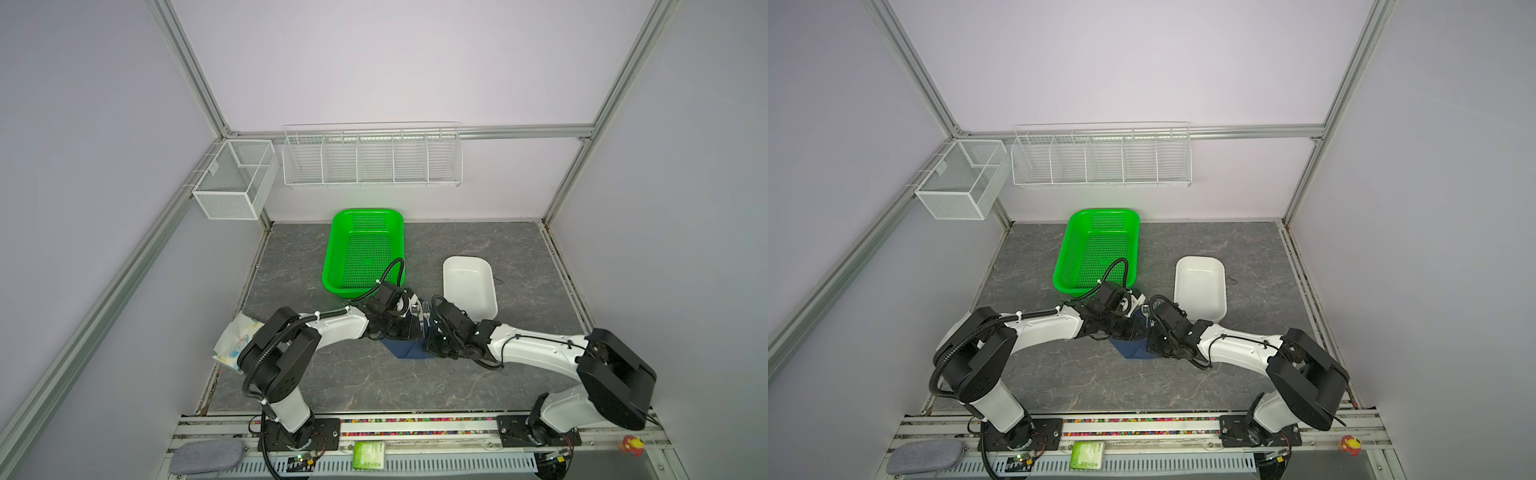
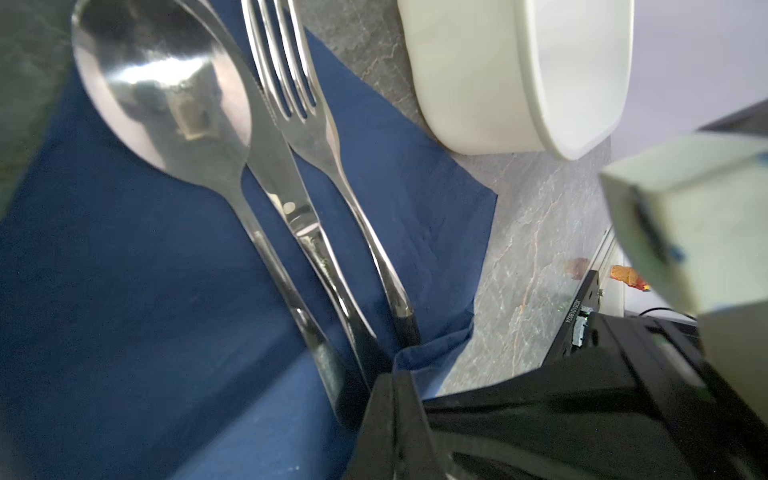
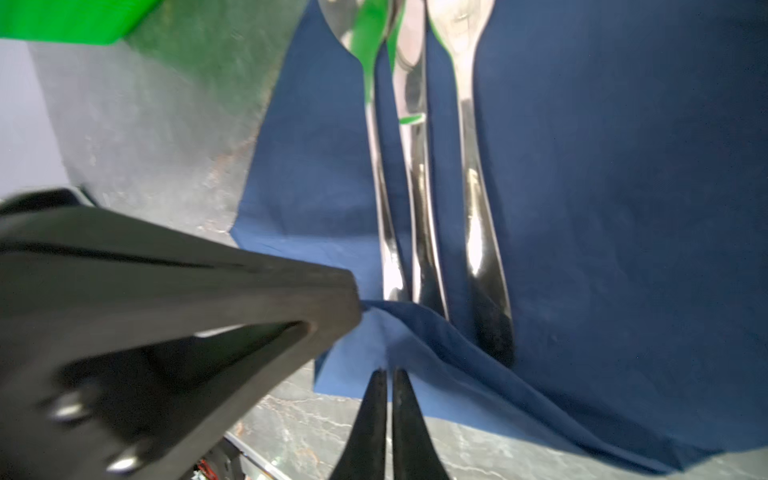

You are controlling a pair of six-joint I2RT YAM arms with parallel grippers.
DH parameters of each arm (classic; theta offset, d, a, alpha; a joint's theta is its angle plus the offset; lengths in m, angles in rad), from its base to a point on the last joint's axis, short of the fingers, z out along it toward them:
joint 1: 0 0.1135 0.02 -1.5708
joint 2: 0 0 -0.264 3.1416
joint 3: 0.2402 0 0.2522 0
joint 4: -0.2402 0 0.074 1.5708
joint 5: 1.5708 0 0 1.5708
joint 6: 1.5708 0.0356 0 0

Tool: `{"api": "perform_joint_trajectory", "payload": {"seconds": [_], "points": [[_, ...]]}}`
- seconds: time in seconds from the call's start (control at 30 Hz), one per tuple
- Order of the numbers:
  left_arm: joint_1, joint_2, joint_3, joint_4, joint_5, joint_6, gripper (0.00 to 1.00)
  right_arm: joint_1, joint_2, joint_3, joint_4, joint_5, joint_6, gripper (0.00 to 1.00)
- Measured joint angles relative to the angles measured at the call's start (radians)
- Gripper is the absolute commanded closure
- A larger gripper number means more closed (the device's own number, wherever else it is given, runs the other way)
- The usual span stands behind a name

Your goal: Place the utensils on the paper napkin and roll it up

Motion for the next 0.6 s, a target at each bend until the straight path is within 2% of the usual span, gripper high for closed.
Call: {"api": "perform_joint_trajectory", "payload": {"seconds": [0.17,0.43,0.6], "points": [[0.000,0.000,0.005,-0.002,0.000,0.000,0.97,0.000,0.003,-0.001,-0.011,0.004,0.002,0.92],[0.000,-0.012,0.005,-0.031,-0.014,0.012,0.66,-0.006,0.004,-0.031,-0.007,0.008,0.022,0.92],[0.000,-0.054,-0.005,-0.042,-0.019,0.023,0.61,-0.007,0.011,-0.034,0.000,0.008,0.032,0.92]]}}
